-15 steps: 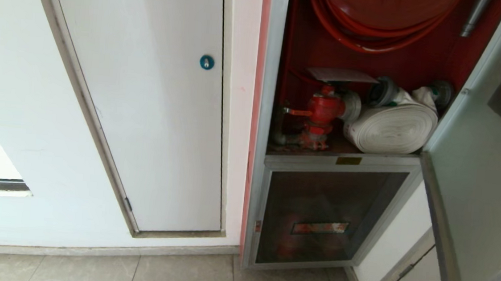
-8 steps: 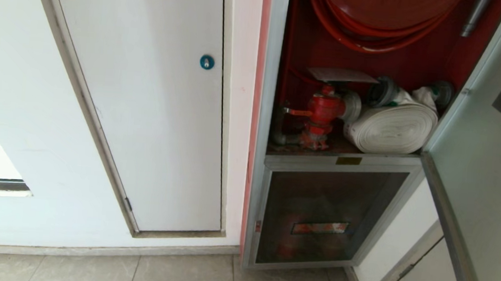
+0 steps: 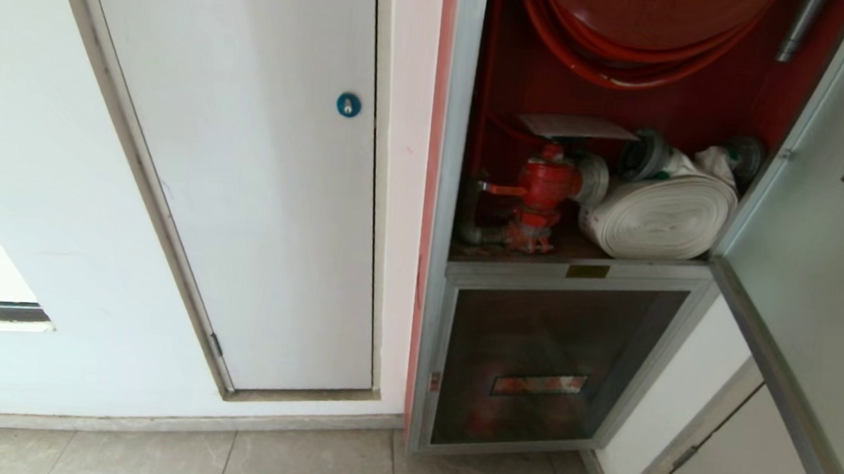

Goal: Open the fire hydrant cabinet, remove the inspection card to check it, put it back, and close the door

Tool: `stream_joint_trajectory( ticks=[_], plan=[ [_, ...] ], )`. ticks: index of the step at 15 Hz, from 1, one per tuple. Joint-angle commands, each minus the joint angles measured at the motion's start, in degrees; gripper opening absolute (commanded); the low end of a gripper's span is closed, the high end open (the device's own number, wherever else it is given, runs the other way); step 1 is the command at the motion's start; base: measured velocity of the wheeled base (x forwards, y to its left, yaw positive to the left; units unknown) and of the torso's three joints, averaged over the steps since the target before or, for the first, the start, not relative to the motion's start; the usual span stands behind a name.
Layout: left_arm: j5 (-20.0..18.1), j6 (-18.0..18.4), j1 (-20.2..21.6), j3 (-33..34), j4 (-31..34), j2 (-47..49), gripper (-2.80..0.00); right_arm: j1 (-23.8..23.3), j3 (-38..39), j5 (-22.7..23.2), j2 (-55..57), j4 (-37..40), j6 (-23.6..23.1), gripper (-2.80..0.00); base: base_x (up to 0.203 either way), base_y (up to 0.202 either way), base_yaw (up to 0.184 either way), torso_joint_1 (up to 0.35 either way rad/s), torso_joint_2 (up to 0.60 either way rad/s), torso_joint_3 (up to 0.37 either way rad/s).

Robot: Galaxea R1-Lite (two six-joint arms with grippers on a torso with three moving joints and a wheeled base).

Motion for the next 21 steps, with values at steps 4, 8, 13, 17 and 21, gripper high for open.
stream_joint_trajectory(
  ticks=[4,8,13,17,21],
  plan=[
    [0.00,0.00,0.01,0.00,0.00,-0.04,-2.80,-11.62,0.68,2.65,-0.17,-0.85,0.53,-2.80,0.000,0.000,0.000,0.000,0.00,0.000],
    [0.00,0.00,0.01,0.00,0.00,-0.04,-2.80,-21.37,0.80,7.37,1.93,-1.10,1.55,-2.80,0.000,0.000,0.000,0.000,0.00,0.000],
    [0.00,0.00,0.01,0.00,0.00,-0.04,-2.80,-28.26,1.47,12.12,6.73,-5.56,2.01,-2.80,0.000,0.000,0.000,0.000,0.00,0.000],
    [0.00,0.00,0.01,0.00,0.00,-0.04,-2.80,-32.40,1.81,15.32,10.07,-8.67,2.35,-2.80,0.000,0.000,0.000,0.000,0.00,0.000],
    [0.00,0.00,0.01,0.00,0.00,-0.04,-2.80,-26.49,4.19,22.41,8.64,-8.75,2.00,-2.80,0.000,0.000,0.000,0.000,0.00,0.000]
  ],
)
